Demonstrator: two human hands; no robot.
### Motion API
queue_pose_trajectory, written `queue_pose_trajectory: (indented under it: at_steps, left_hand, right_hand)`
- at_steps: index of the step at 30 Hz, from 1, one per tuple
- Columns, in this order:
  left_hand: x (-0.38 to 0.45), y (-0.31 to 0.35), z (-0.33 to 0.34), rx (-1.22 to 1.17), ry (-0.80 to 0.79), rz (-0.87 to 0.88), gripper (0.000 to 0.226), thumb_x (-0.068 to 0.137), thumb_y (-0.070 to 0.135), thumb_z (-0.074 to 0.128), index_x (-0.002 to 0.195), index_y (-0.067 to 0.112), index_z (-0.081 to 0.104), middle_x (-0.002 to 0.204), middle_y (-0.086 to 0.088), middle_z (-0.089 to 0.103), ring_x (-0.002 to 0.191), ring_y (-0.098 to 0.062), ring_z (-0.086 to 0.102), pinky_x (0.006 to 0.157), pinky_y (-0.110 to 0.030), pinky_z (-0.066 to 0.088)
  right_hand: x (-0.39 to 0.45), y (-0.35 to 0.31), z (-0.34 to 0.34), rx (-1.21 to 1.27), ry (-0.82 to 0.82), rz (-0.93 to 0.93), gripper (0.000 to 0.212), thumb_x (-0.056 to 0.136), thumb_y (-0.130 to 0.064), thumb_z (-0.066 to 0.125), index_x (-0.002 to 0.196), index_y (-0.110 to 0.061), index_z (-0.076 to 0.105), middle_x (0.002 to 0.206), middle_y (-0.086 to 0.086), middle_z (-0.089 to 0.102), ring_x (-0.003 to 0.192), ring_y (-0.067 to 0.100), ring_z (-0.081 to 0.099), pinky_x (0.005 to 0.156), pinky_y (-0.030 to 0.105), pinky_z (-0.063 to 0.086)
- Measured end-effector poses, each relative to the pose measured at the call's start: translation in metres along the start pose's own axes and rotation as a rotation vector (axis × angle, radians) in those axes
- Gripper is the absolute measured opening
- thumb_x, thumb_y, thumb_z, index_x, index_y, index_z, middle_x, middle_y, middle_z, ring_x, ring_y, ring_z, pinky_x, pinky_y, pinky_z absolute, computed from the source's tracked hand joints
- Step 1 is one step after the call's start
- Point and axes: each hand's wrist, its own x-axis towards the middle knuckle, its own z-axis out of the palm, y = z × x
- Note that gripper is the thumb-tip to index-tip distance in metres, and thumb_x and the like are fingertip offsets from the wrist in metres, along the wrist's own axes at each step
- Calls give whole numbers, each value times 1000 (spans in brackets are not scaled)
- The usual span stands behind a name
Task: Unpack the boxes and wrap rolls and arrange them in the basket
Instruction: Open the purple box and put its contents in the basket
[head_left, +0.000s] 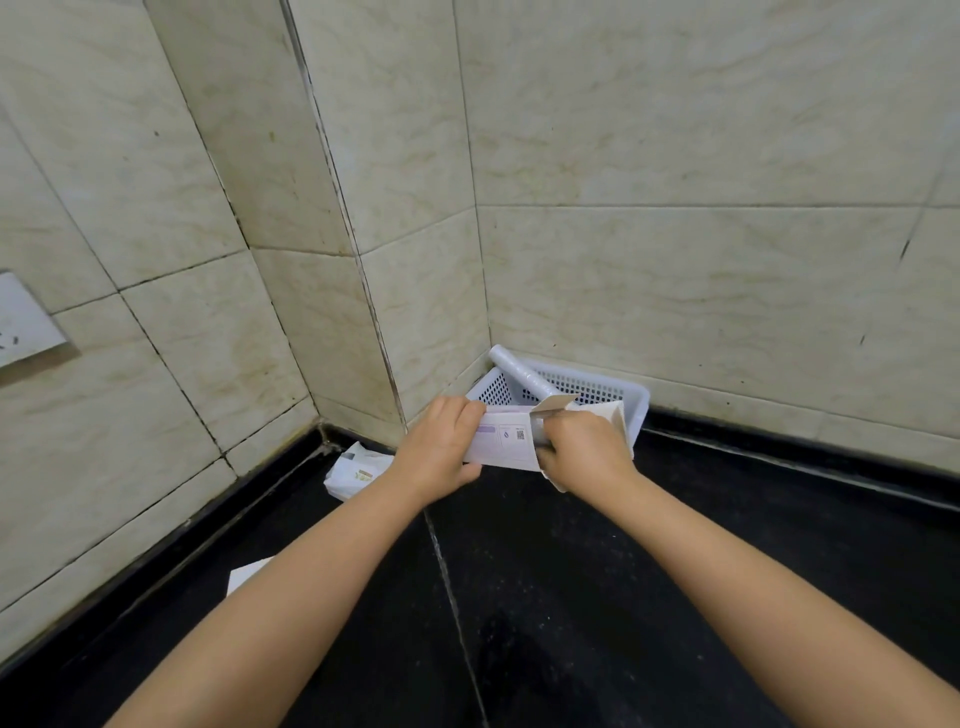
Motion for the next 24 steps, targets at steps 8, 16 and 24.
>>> queue_pose_trajectory:
  at_steps: [8, 16, 24]
  left_hand:
    - [-16, -8, 14, -33, -57, -51, 58, 79, 16, 64, 131, 6, 41, 130, -13, 47, 120, -26, 40, 94, -32, 41]
    - [-17, -5, 22, 17, -179, -22, 60, 78, 18, 66, 130, 10, 39, 130, -9, 46, 119, -24, 40, 96, -35, 46]
    - [-15, -10, 20, 70, -155, 28, 55, 80, 15, 63, 129, 10, 39, 130, -9, 46, 118, -23, 41, 90, -31, 43]
  right_hand:
    - [-38, 38, 9, 371, 2, 164, 30, 79, -18, 70, 98, 5, 68, 111, 11, 56, 106, 24, 51, 82, 23, 38]
    - [-65, 40, 17, -39, 186, -97, 68, 52, -7, 83, 114, 0, 58, 117, 23, 61, 105, 38, 60, 87, 47, 52]
    - [-46, 20, 37, -475, -146, 34, 53, 80, -9, 58, 128, -5, 38, 124, 12, 53, 115, 30, 48, 107, 45, 29]
